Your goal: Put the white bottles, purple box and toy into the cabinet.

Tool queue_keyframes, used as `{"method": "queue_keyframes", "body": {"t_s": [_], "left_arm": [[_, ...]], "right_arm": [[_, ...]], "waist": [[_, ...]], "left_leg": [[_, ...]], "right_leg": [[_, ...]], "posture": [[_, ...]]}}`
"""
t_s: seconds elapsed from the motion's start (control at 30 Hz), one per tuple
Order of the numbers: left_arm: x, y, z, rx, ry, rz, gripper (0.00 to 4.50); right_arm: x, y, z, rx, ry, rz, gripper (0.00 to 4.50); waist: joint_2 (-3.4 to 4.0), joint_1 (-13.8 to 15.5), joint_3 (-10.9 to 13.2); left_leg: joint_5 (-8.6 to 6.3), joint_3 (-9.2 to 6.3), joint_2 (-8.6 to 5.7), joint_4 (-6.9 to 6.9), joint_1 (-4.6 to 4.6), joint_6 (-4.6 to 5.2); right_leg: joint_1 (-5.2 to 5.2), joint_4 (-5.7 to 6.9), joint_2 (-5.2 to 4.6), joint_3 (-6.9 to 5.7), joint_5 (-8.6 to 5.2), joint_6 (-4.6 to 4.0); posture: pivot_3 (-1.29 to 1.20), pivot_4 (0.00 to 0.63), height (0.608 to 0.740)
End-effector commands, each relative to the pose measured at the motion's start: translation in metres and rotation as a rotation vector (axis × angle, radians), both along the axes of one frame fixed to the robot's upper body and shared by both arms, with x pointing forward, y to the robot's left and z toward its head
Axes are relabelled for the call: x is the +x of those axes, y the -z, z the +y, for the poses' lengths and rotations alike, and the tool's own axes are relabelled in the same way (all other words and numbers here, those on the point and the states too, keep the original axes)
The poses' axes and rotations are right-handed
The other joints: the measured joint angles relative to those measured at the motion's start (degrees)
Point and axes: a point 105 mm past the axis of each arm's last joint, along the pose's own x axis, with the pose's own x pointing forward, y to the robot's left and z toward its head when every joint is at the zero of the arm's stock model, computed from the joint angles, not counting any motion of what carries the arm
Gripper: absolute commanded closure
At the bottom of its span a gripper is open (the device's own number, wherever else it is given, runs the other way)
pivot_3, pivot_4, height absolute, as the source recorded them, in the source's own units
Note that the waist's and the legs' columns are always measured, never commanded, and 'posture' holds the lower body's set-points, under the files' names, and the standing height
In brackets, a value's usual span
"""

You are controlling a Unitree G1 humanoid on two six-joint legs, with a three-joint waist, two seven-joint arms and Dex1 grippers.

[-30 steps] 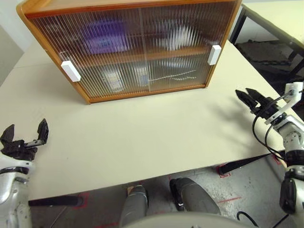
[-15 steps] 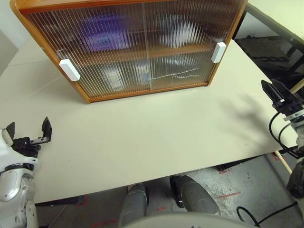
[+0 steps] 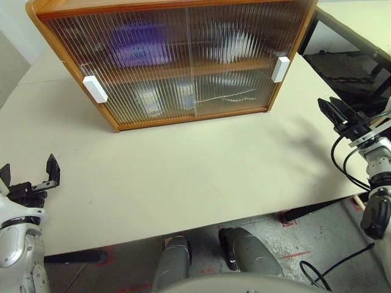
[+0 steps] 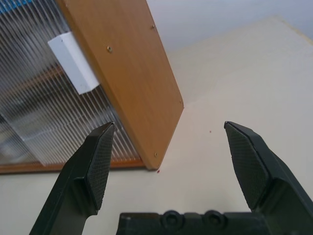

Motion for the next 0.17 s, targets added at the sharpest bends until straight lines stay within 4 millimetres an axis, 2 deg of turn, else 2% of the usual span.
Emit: {"method": "queue_keyframes", "body": {"t_s": [0.03,0.17], "left_arm": [[0.0016,0.0045,0.0016,-0.001,0.009,0.02,0.0],[0.005,0.0025,0.0046,-0.001,0.01,0.01,0.0]], "right_arm": [[-0.0062,0.0054,-0.0051,-0.019,0.003,0.015,0.03],[-0.0085,0.0079,-0.0077,-0.018,0.013,0.021,0.03]], "waist": [[0.0,0.0,-0.01],[0.03,-0.04,-0.1]], "left_leg": [[0.0,0.0,0.0,0.02,0.01,0.0],[0.01,0.04,-0.03,0.1,0.09,0.01]], "right_leg": [[0.01,0.01,0.0,0.0,0.01,0.0],[0.06,0.1,0.0,-0.02,0.02,0.01]], "posture": [[-0.12,0.091,0.74],[-0.13,0.086,0.74]]}}
